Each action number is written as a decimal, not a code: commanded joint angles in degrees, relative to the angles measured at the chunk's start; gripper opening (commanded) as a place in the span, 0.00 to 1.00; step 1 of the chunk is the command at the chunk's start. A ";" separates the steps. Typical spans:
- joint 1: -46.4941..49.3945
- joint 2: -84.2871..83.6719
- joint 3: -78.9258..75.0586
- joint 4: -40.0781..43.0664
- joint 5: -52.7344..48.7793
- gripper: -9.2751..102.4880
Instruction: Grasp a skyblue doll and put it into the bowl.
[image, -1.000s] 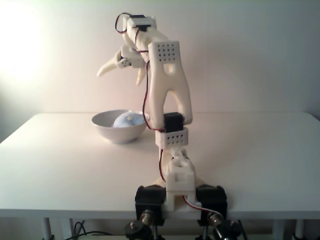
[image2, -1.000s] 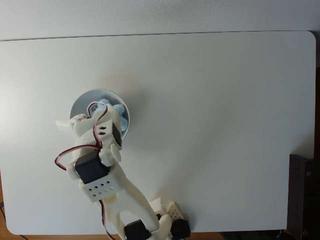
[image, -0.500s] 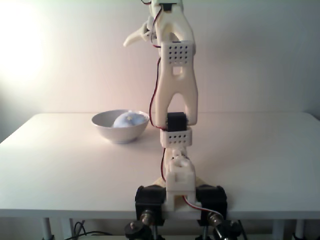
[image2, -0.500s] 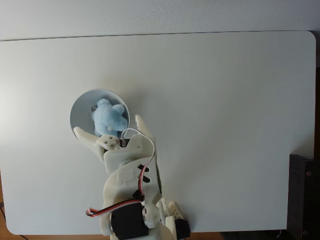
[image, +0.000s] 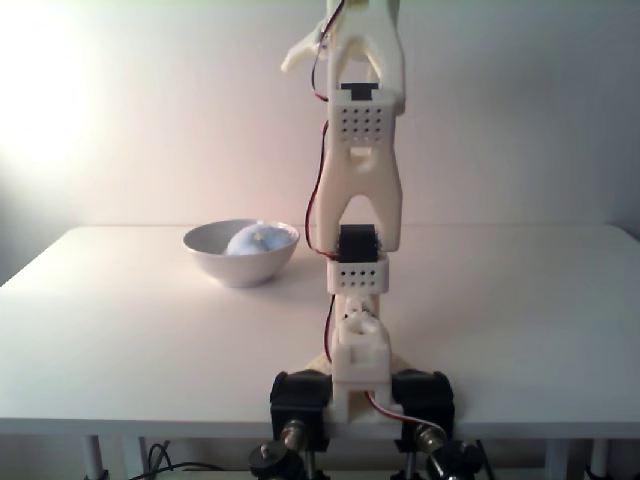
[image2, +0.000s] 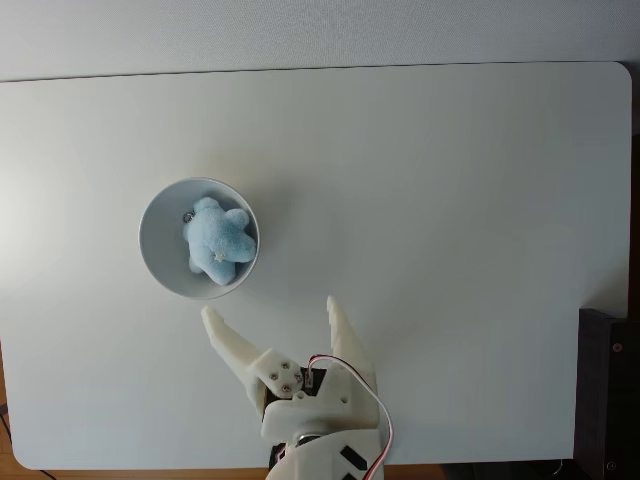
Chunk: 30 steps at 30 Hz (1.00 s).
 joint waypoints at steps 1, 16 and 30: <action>0.26 3.96 -1.41 3.78 0.44 0.52; -0.62 24.35 23.73 4.92 0.18 0.27; -0.62 46.41 60.73 -7.21 0.18 0.27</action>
